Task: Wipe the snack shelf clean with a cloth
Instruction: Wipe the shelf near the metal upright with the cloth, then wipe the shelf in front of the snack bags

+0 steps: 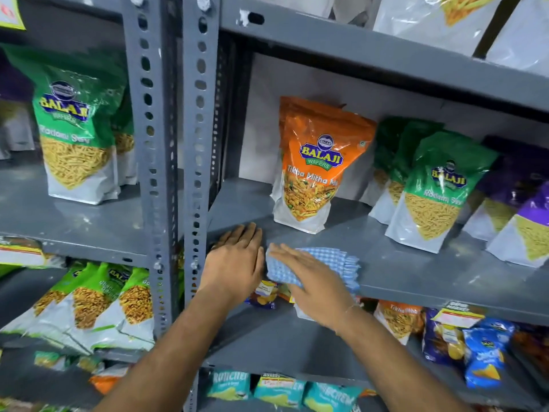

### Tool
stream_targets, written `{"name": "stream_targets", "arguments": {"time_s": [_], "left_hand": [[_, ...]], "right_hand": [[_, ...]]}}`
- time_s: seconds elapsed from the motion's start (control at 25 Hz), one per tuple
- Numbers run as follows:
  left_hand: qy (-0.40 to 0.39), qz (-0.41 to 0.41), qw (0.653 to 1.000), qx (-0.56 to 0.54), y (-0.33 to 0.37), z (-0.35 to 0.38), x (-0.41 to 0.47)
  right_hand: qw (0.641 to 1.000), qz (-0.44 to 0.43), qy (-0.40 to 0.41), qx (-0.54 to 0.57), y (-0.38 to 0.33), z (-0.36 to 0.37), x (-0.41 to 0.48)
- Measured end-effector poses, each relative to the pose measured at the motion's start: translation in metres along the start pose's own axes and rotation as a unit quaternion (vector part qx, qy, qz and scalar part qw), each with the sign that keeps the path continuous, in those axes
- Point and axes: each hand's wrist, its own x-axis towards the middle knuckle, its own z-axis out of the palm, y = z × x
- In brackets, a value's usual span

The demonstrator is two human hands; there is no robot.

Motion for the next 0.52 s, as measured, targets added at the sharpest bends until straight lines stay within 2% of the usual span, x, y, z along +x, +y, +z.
{"name": "stream_targets", "arguments": {"time_s": [0.08,0.16,0.28,0.36,0.44,0.52], "left_hand": [[0.000,0.005,1.000,-0.010,0.011,-0.005,-0.001],[0.005,0.000,1.000,-0.013,0.007,-0.002,0.000],[0.017,-0.005,1.000,-0.006,0.008,0.005,0.001],[0.037,-0.011,0.999,0.000,0.017,0.007,0.000],[0.077,-0.027,0.997,-0.016,0.033,0.007,-0.001],[0.107,-0.046,0.990,-0.076,0.065,0.007,-0.002]], "right_hand": [[0.999,-0.029,-0.016,0.034,-0.006,-0.014,-0.035],[0.996,-0.006,0.003,0.084,-0.004,-0.025,-0.059],[0.973,0.114,0.123,0.160,0.016,-0.048,-0.085],[0.947,0.195,0.209,0.146,0.039,-0.064,-0.096],[0.923,0.238,0.273,0.131,0.071,-0.084,-0.111],[0.900,0.264,0.326,0.121,0.108,-0.107,-0.130]]}}
